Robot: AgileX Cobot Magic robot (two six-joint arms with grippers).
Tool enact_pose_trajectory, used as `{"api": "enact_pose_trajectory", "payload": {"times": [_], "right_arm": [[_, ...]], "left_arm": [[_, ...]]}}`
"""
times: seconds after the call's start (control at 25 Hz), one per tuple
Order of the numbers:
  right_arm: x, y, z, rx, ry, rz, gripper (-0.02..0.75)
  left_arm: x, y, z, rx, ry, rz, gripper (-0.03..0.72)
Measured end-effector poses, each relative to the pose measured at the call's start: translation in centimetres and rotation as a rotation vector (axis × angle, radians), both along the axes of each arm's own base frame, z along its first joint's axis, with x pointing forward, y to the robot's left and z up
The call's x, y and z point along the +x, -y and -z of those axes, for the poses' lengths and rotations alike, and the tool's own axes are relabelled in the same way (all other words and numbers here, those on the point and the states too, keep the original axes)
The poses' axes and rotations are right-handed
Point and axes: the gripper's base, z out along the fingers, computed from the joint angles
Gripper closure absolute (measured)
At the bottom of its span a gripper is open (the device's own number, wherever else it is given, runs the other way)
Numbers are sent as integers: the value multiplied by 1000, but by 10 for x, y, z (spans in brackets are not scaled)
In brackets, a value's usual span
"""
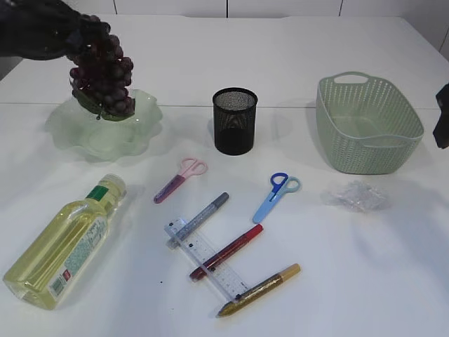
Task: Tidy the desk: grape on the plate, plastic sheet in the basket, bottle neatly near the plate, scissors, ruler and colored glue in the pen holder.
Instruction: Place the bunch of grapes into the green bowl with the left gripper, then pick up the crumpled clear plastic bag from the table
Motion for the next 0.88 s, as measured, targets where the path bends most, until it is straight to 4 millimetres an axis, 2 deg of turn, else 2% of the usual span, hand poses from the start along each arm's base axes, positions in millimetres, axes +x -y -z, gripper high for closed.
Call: {"api": "enact_pose_trajectory", "payload": {"times": [0.12, 0.2, 0.44, 0.56, 0.68, 0.88], "right_arm": [[0, 0, 0, 0, 0, 0, 153], [0, 0, 0, 0, 0, 0, 153], [0, 0, 0, 0, 0, 0, 153], [0, 0, 0, -1, 0, -2, 154], [0, 0, 0, -1, -1, -2, 154], [0, 0, 2, -1, -5, -2, 154]], "left_arm": [[10, 1, 17, 10, -30, -6, 485], [12, 2, 25, 6, -47, -13, 435], [15, 0, 23, -16, -33, -52, 202], [14, 0, 24, -32, -42, -52, 156], [9, 3, 12, -57, -41, -14, 146], [-13, 11, -29, -76, -24, 152, 182]]}}
